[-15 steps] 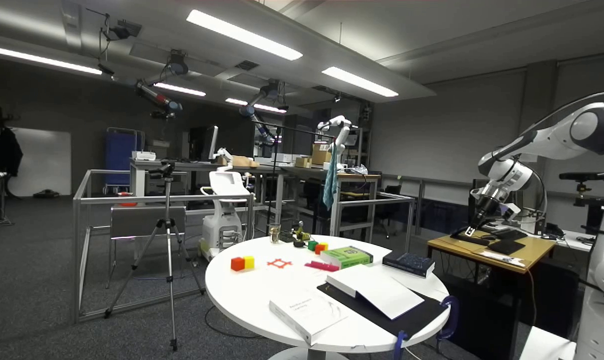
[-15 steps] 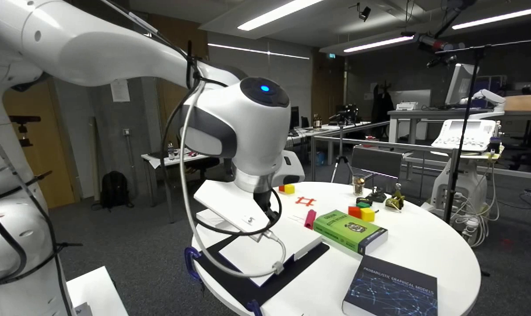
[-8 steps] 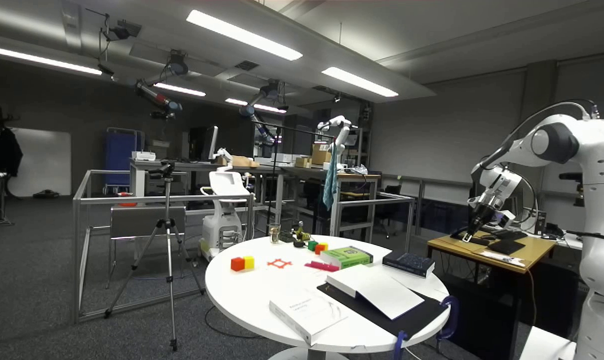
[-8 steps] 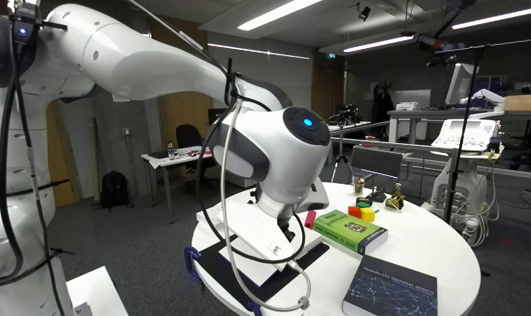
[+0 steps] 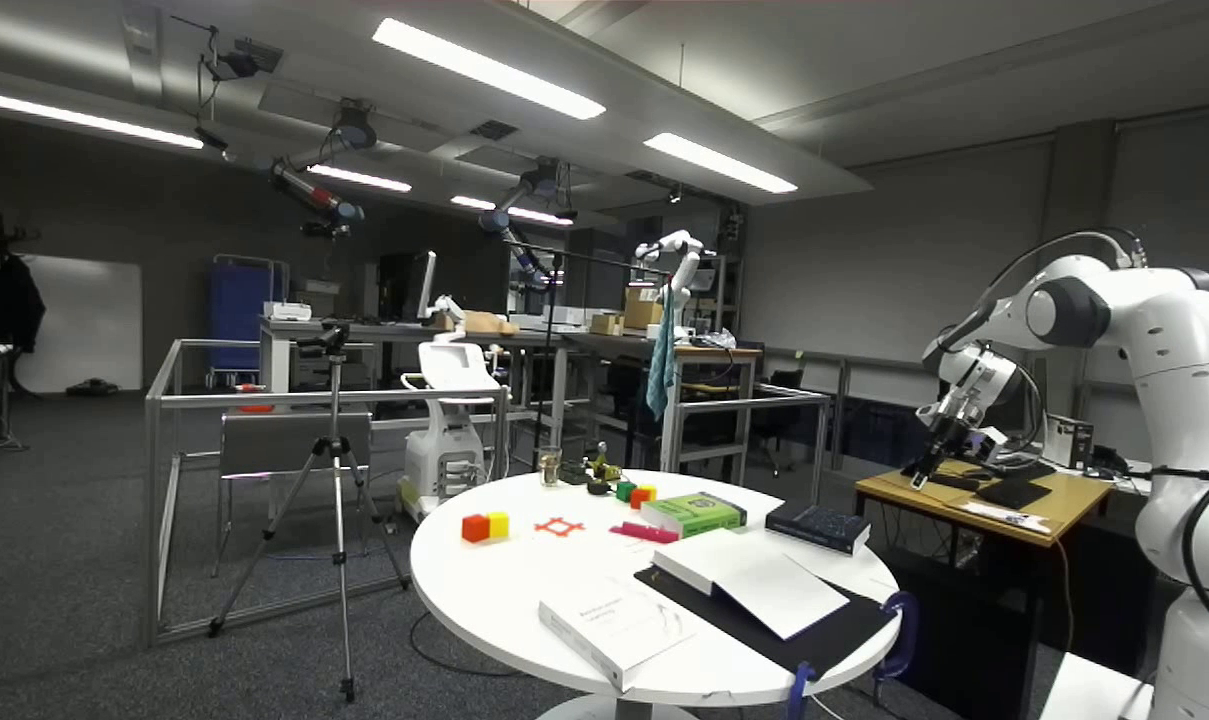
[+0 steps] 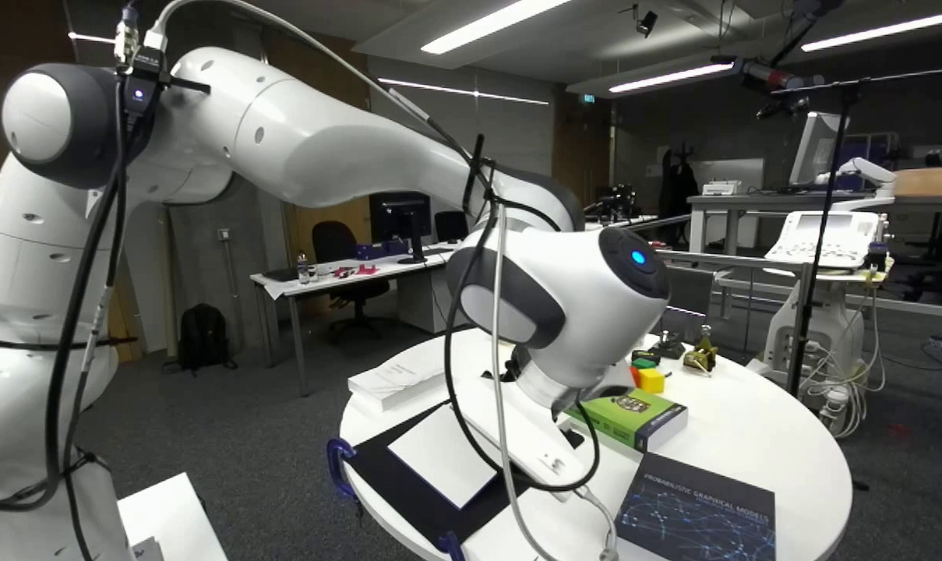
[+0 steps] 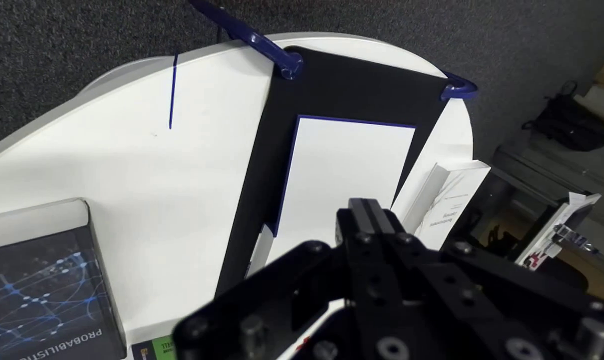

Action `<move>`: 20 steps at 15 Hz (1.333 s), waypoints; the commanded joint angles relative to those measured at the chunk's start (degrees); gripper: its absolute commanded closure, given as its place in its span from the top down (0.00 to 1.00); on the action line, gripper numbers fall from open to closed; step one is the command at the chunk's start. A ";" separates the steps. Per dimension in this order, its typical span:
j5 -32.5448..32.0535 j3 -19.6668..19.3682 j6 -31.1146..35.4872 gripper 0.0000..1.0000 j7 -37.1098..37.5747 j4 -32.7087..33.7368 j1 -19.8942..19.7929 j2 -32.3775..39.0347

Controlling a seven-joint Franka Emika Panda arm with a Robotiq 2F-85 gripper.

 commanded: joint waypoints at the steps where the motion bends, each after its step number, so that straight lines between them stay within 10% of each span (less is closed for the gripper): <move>1: 1.76 4.85 -3.53 0.00 3.11 7.99 -3.71 4.50; 10: 2.25 12.46 -1.12 0.00 14.21 14.49 -2.63 9.71; 20: 1.14 14.31 4.33 0.00 14.09 6.50 -0.30 10.56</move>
